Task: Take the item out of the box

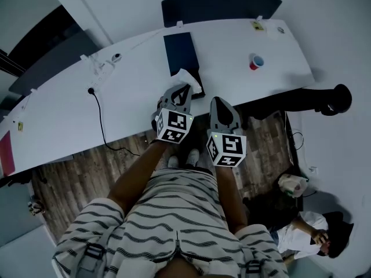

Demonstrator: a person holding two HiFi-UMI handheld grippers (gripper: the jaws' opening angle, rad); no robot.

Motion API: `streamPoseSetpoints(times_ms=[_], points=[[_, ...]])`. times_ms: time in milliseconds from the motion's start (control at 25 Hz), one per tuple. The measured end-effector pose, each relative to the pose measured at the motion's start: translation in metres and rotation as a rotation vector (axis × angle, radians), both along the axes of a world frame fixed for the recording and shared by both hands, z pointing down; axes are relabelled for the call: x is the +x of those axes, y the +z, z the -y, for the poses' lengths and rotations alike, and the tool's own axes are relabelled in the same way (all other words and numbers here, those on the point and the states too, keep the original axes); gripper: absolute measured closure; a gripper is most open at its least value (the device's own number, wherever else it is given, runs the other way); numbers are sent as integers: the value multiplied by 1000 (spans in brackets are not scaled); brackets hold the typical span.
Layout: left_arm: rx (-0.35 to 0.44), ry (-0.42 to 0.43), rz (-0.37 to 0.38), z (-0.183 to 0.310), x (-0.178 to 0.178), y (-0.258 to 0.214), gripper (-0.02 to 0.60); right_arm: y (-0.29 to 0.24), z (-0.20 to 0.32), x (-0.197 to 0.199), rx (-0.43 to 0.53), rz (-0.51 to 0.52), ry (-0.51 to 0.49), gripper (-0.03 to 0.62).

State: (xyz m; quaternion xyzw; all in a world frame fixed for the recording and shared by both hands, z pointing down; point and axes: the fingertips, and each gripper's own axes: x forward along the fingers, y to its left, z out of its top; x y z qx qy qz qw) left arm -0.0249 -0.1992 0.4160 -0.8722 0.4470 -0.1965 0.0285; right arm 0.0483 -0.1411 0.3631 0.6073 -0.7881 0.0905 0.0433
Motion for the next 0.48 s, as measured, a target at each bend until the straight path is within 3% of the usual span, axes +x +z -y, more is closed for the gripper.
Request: streamPoseSetpoints(times_ms=[480], points=[[69,-8,-82,-11,-3,-40,552,-17,4,3,49,15,6,576]])
